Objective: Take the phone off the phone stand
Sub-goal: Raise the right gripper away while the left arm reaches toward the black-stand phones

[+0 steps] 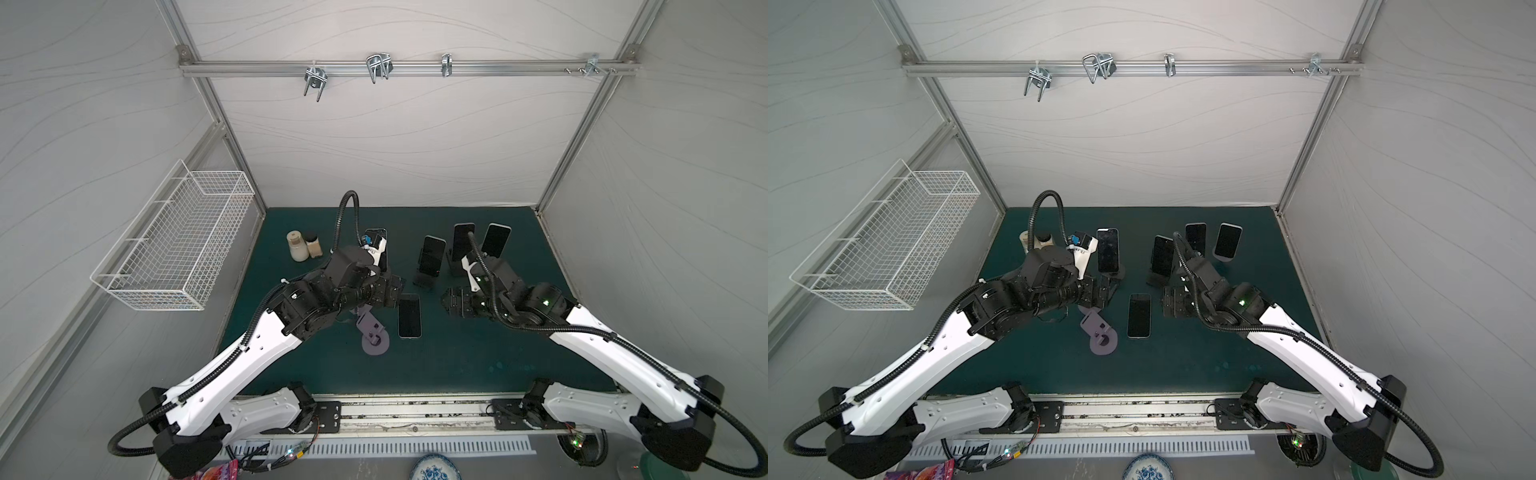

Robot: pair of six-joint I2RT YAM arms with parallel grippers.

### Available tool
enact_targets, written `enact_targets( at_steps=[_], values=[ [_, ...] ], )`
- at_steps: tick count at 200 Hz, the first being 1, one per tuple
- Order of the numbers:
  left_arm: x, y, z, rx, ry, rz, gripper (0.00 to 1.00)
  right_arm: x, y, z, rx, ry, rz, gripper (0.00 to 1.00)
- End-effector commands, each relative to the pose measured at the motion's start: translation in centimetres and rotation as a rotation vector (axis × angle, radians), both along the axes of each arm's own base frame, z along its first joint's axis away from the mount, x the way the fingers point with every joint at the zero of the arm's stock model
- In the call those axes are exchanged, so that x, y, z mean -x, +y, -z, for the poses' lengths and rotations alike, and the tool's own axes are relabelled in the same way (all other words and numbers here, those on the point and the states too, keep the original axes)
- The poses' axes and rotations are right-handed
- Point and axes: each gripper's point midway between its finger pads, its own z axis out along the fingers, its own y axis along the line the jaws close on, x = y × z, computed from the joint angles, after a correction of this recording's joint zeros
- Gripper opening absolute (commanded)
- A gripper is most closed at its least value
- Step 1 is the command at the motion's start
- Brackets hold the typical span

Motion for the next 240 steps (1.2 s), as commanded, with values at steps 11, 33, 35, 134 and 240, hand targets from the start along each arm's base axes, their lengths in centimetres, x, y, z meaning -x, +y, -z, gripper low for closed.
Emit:
enact_targets(
  at_steps=[11,33,35,134,240],
  values=[
    [-0.9,-1.2,-2.9,0.056,-0.071,0.000,0.96,0.0,-1.9,-0.6,0.051,-0.048,0.018,0.91],
    [-1.0,-1.8,-2.7,0.046,-0.068,0.008,0.96,0.3,-2.6,-1.0,0.058,-0.068,0.022,0.93],
    [-1.0,-1.9,-2.6,0.044,-0.066,0.009,0.96,0.3,-2.7,-1.0,0.058,-0.071,0.023,0.93],
    [-2.2,-5.1,-0.9,-0.008,-0.039,0.034,0.97,1.4,-4.1,-1.3,0.057,-0.071,-0.024,0.96],
    [-4.3,-7.4,1.1,-0.050,-0.060,0.026,0.97,1.6,-5.2,-1.3,-0.007,-0.024,-0.013,0.85]
  ],
)
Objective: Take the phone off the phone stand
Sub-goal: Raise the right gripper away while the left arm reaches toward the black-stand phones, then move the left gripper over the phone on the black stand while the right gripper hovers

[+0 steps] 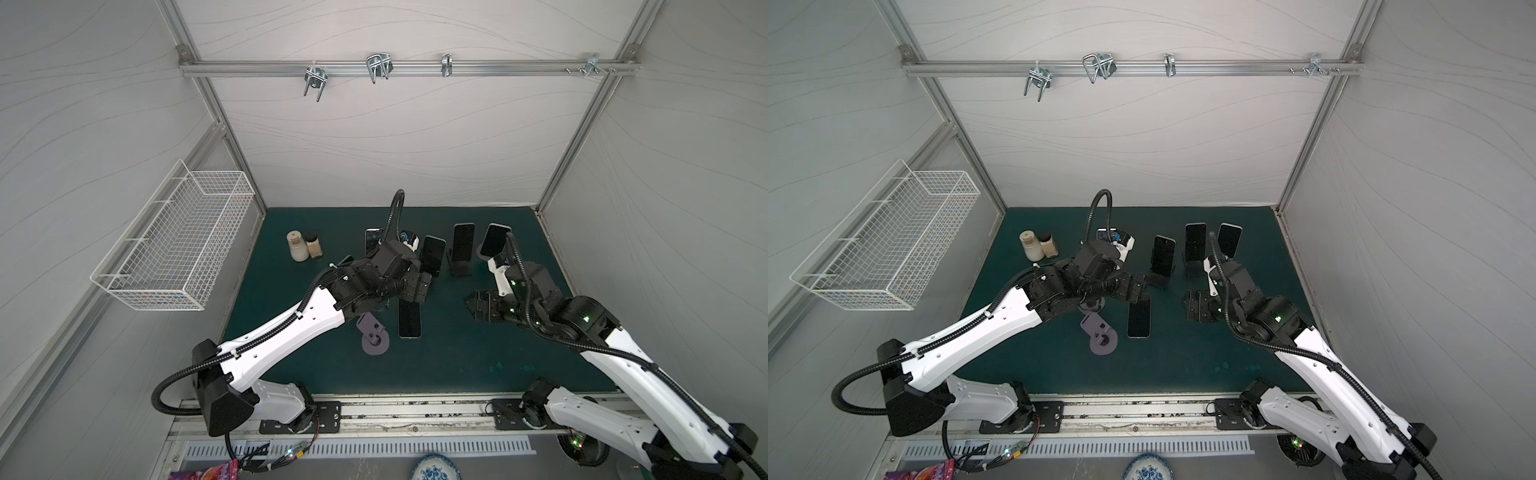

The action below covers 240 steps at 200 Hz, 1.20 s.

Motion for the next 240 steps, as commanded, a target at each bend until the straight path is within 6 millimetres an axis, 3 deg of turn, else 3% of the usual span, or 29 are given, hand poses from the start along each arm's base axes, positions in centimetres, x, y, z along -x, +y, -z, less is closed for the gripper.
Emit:
enact_targets(
  at_steps=[1,45,95,188,240],
  values=[
    [-1.2,-1.2,-2.4,0.051,-0.077,-0.007,0.97,0.7,-0.4,0.5,0.011,0.025,-0.028,0.85],
    [-2.0,-1.6,-2.0,0.045,-0.092,-0.024,0.97,-0.2,-0.8,-0.4,0.066,-0.032,-0.038,0.83],
    [-2.8,-2.2,-1.7,0.025,-0.107,-0.024,0.97,-0.2,0.0,-0.9,0.057,-0.051,-0.068,0.75],
    [-4.4,-4.1,-1.3,-0.009,-0.175,0.031,0.99,-1.7,1.4,-2.2,0.077,-0.090,-0.099,0.74],
    [-5.6,-5.1,-0.5,-0.051,-0.220,0.051,0.99,-1.9,1.3,-1.3,0.095,-0.082,-0.094,0.74]
  ],
)
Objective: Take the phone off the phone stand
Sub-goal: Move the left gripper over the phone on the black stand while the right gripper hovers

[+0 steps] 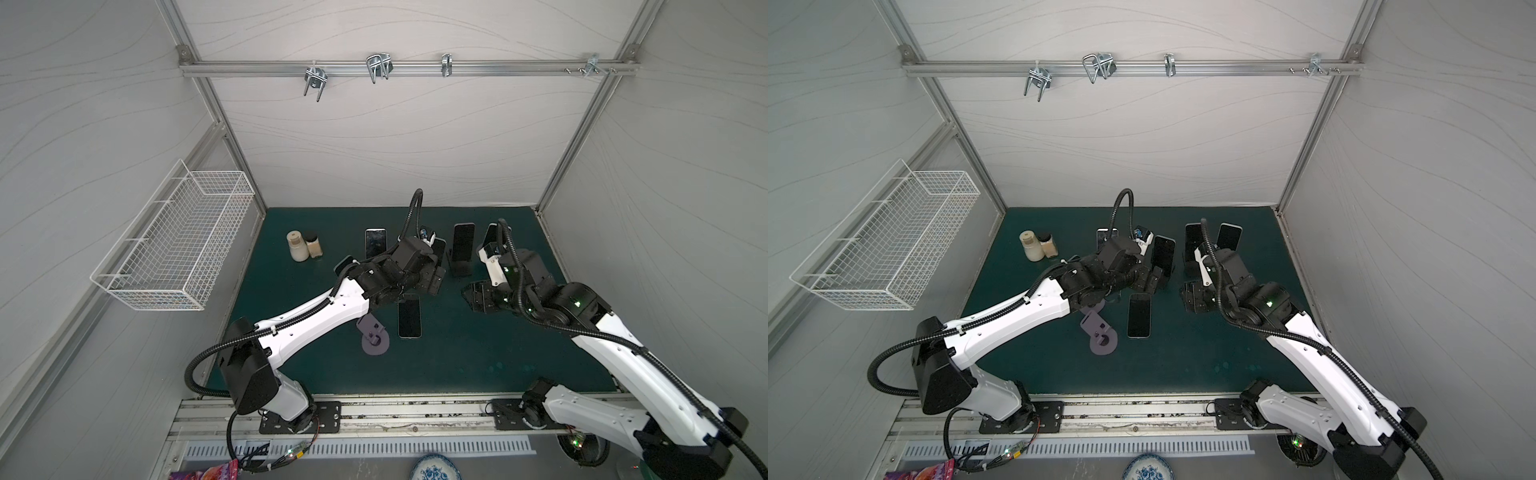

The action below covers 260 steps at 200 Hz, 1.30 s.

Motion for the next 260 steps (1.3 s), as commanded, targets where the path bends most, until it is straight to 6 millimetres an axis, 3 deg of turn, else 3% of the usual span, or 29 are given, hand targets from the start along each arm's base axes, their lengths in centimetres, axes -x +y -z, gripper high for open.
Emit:
enact_targets(
  at_steps=[1,119,260],
  values=[
    [-1.5,-1.5,-2.3,0.027,-0.090,0.012,0.99,0.0,-0.1,0.2,0.014,-0.013,-0.008,0.74],
    [-6.0,-4.8,-0.4,0.011,-0.165,0.006,0.99,-0.6,-0.6,1.6,0.039,-0.002,0.018,0.75],
    [-7.9,-4.0,0.9,0.042,-0.156,-0.067,0.98,-0.8,-1.1,1.9,0.101,-0.043,0.024,0.75]
  ],
)
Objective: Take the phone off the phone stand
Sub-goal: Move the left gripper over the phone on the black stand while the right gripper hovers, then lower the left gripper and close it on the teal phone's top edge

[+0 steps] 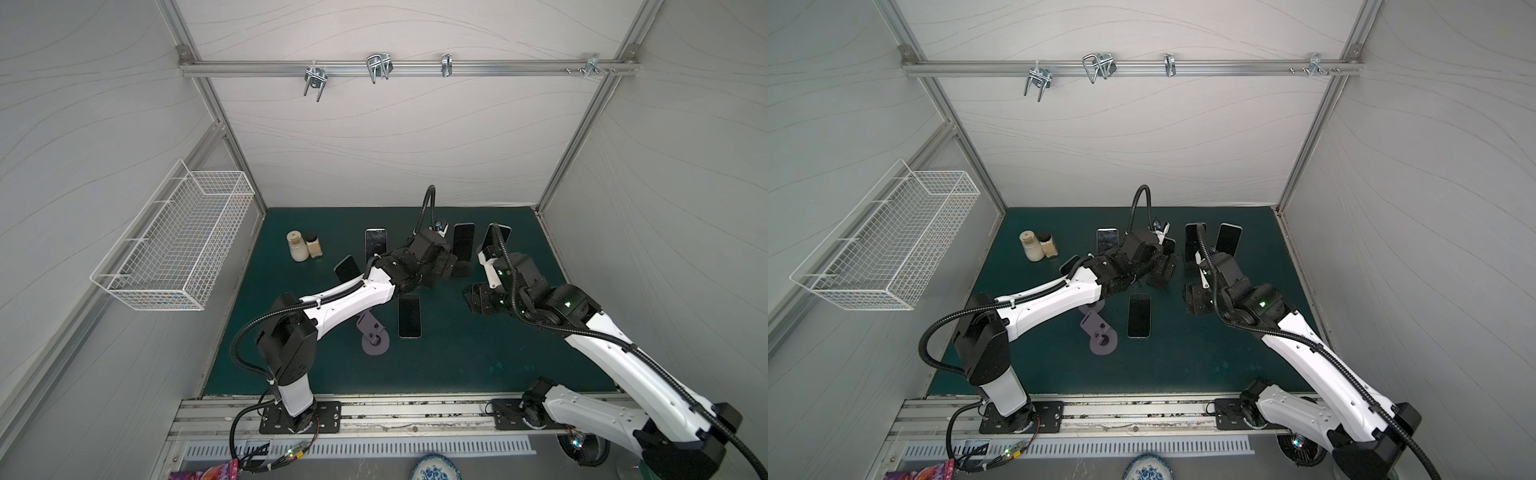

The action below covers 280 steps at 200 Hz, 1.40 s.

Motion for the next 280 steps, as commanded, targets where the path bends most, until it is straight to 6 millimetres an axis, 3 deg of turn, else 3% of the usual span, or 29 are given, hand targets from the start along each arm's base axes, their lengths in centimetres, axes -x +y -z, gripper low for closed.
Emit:
enact_targets(
  at_steps=[1,94,175,208,280],
  values=[
    [-1.2,-0.5,-1.3,0.050,-0.037,-0.033,0.98,0.0,-0.2,-0.2,0.026,-0.025,-0.012,0.75],
    [-1.7,-1.0,-0.9,0.058,-0.025,-0.038,0.98,0.5,0.1,-0.4,0.059,-0.030,-0.012,0.74],
    [-2.7,-2.0,-0.6,0.068,-0.026,-0.005,0.98,2.8,1.1,1.3,-0.038,0.141,-0.006,0.74],
    [-2.8,-2.0,-0.2,0.069,-0.021,-0.018,0.98,2.9,0.1,1.9,-0.051,0.185,0.036,0.74],
    [-4.1,-2.2,-0.3,0.076,-0.058,-0.060,0.97,3.5,-0.9,0.8,-0.119,0.229,0.085,0.74]
  ],
)
